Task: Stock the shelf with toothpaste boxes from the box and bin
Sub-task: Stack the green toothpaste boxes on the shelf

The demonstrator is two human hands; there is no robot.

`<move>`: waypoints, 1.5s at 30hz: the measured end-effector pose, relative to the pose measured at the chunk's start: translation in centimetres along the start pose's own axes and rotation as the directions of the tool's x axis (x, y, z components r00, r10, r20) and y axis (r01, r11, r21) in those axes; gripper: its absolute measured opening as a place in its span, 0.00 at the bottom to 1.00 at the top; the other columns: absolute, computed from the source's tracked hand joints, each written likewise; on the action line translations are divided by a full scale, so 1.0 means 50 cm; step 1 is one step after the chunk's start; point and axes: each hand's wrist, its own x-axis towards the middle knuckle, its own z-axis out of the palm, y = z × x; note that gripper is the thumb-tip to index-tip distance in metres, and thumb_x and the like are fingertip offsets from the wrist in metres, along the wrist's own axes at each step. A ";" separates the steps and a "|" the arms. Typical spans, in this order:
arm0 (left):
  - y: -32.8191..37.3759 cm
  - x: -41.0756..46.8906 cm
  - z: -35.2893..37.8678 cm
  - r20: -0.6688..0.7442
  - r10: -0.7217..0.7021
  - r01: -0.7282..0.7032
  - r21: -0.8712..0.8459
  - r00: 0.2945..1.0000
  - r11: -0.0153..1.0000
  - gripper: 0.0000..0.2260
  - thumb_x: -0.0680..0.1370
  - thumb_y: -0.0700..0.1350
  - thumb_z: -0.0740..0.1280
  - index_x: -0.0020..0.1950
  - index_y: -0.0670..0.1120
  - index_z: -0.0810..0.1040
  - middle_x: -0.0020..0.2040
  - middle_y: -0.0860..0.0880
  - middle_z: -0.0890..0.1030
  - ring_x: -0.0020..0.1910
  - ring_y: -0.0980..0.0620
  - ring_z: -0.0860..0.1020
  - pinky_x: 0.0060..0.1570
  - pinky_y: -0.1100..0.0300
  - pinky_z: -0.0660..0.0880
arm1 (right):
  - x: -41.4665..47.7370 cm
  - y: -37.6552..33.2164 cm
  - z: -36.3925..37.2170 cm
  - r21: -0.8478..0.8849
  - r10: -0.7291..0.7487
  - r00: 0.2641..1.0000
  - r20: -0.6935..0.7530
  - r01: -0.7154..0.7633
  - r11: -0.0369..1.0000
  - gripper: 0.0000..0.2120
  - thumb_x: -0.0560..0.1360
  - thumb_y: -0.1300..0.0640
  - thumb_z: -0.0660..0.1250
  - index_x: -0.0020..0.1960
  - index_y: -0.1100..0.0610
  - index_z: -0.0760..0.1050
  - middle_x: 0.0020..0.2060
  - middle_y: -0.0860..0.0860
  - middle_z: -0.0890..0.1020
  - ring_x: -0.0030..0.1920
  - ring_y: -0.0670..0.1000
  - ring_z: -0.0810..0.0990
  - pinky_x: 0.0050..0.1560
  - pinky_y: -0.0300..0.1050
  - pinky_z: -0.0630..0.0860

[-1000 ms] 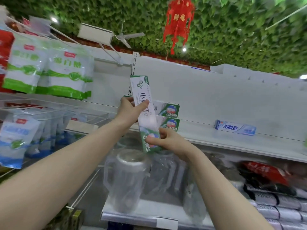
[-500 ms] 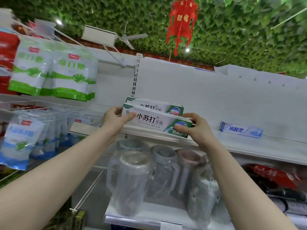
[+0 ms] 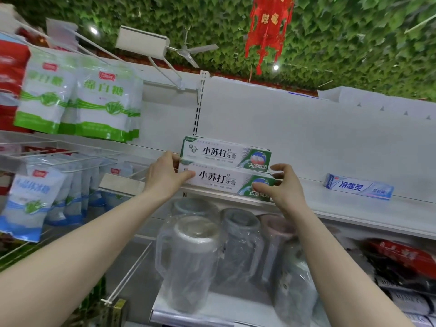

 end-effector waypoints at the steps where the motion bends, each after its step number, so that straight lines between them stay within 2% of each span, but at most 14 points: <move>1: -0.005 -0.002 0.004 -0.009 0.022 -0.022 0.031 1.000 0.999 0.18 0.70 0.51 0.75 0.54 0.48 0.73 0.51 0.51 0.80 0.51 0.49 0.77 0.49 0.57 0.68 | -0.002 0.005 0.004 -0.008 -0.001 1.000 -0.004 0.001 1.000 0.29 0.66 0.60 0.80 0.61 0.55 0.69 0.46 0.46 0.77 0.42 0.43 0.80 0.34 0.32 0.76; 7: -0.023 0.005 0.022 -0.019 0.067 -0.065 0.068 0.998 0.996 0.18 0.70 0.47 0.75 0.55 0.48 0.72 0.53 0.48 0.79 0.52 0.45 0.78 0.52 0.50 0.74 | 0.004 0.016 0.023 -0.115 -0.025 0.999 -0.036 0.020 0.993 0.24 0.68 0.57 0.79 0.59 0.55 0.71 0.50 0.50 0.79 0.42 0.41 0.79 0.32 0.28 0.73; 10: -0.021 0.008 0.020 -0.014 0.057 -0.055 0.085 0.998 0.995 0.18 0.71 0.47 0.75 0.55 0.47 0.72 0.53 0.48 0.80 0.52 0.46 0.78 0.46 0.55 0.69 | 0.004 0.014 0.027 -0.121 -0.029 0.999 -0.041 0.024 0.992 0.24 0.69 0.58 0.78 0.59 0.54 0.69 0.49 0.49 0.79 0.44 0.43 0.80 0.41 0.36 0.77; 13: -0.015 0.005 0.023 0.028 0.025 -0.027 0.073 0.999 0.997 0.20 0.73 0.46 0.73 0.60 0.45 0.70 0.57 0.45 0.80 0.57 0.43 0.77 0.49 0.54 0.70 | -0.005 0.010 0.034 -0.129 -0.019 0.999 -0.050 0.013 0.992 0.24 0.71 0.58 0.76 0.62 0.55 0.68 0.47 0.46 0.78 0.45 0.44 0.80 0.49 0.45 0.79; 16: -0.009 0.000 0.029 0.099 -0.012 0.008 0.040 0.995 0.999 0.25 0.76 0.44 0.70 0.68 0.43 0.63 0.63 0.42 0.77 0.60 0.40 0.75 0.54 0.52 0.70 | -0.012 0.012 0.045 -0.202 -0.047 0.994 -0.098 0.026 0.979 0.27 0.71 0.55 0.75 0.65 0.56 0.67 0.56 0.53 0.77 0.50 0.51 0.79 0.55 0.51 0.77; 22: 0.002 -0.001 0.024 0.283 -0.090 0.100 -0.021 0.955 0.995 0.42 0.76 0.44 0.70 0.78 0.41 0.43 0.66 0.46 0.75 0.62 0.43 0.75 0.55 0.58 0.69 | -0.012 0.004 0.031 -0.114 0.099 0.995 0.016 -0.096 0.989 0.45 0.74 0.55 0.73 0.78 0.58 0.45 0.57 0.47 0.78 0.49 0.47 0.77 0.47 0.39 0.71; 25: -0.005 0.010 0.026 0.308 -0.063 0.092 -0.079 0.949 0.993 0.31 0.74 0.42 0.72 0.73 0.43 0.60 0.62 0.49 0.77 0.57 0.50 0.74 0.54 0.60 0.68 | -0.001 0.009 0.025 -0.156 0.132 0.990 0.042 -0.124 0.980 0.32 0.75 0.56 0.72 0.70 0.62 0.58 0.55 0.51 0.81 0.43 0.42 0.78 0.31 0.26 0.70; 27: -0.014 0.017 0.030 0.309 -0.028 0.062 -0.100 0.951 0.993 0.27 0.73 0.42 0.72 0.69 0.46 0.67 0.59 0.52 0.77 0.56 0.53 0.73 0.56 0.60 0.68 | 0.007 0.013 0.022 -0.181 0.139 0.990 0.030 -0.131 0.975 0.21 0.75 0.57 0.71 0.61 0.62 0.65 0.52 0.52 0.79 0.40 0.40 0.76 0.26 0.26 0.69; 32: -0.025 0.028 0.031 0.332 -0.004 0.047 -0.121 0.943 0.991 0.25 0.71 0.43 0.74 0.66 0.50 0.73 0.59 0.52 0.81 0.59 0.49 0.78 0.63 0.47 0.72 | 0.015 0.018 0.019 -0.251 0.098 0.994 0.040 -0.085 0.964 0.16 0.74 0.53 0.72 0.59 0.56 0.74 0.52 0.51 0.83 0.47 0.48 0.81 0.43 0.39 0.76; 37: -0.022 0.029 0.033 0.344 -0.030 0.060 -0.079 0.939 0.995 0.22 0.72 0.44 0.74 0.64 0.49 0.74 0.59 0.50 0.81 0.59 0.48 0.78 0.63 0.51 0.72 | 0.014 0.015 0.015 -0.221 0.104 0.994 0.043 -0.092 0.971 0.20 0.73 0.54 0.73 0.62 0.58 0.74 0.53 0.51 0.83 0.50 0.50 0.82 0.49 0.43 0.76; 39: -0.014 0.027 0.031 0.360 -0.063 0.088 -0.052 0.931 0.995 0.25 0.74 0.43 0.73 0.69 0.45 0.69 0.62 0.49 0.79 0.61 0.48 0.76 0.63 0.55 0.71 | 0.012 0.012 0.015 -0.205 0.123 0.991 0.059 -0.109 0.973 0.20 0.73 0.54 0.73 0.62 0.58 0.74 0.54 0.52 0.83 0.50 0.50 0.82 0.51 0.45 0.78; 41: -0.006 0.028 0.030 0.397 -0.122 0.155 -0.052 0.910 0.987 0.37 0.75 0.42 0.71 0.78 0.41 0.53 0.68 0.47 0.75 0.65 0.46 0.73 0.66 0.54 0.69 | 0.002 -0.001 0.015 -0.179 0.114 0.992 0.050 -0.103 0.978 0.22 0.73 0.53 0.73 0.62 0.59 0.72 0.53 0.50 0.82 0.48 0.48 0.81 0.50 0.44 0.77; 43: 0.004 0.027 0.025 0.396 -0.157 0.193 -0.054 0.905 0.980 0.46 0.75 0.41 0.69 0.78 0.43 0.37 0.74 0.45 0.66 0.69 0.43 0.69 0.68 0.51 0.67 | -0.010 -0.022 0.010 -0.207 0.050 0.999 -0.003 -0.049 0.977 0.25 0.75 0.52 0.72 0.67 0.59 0.68 0.51 0.44 0.76 0.47 0.45 0.78 0.48 0.38 0.71; 45: 0.016 0.031 0.015 0.343 -0.163 0.190 -0.045 0.925 0.981 0.44 0.74 0.41 0.67 0.79 0.45 0.37 0.77 0.43 0.62 0.70 0.42 0.68 0.68 0.49 0.68 | -0.016 -0.039 0.003 -0.250 -0.025 0.999 -0.041 0.014 0.968 0.25 0.78 0.54 0.68 0.71 0.61 0.65 0.48 0.44 0.70 0.38 0.40 0.75 0.38 0.28 0.66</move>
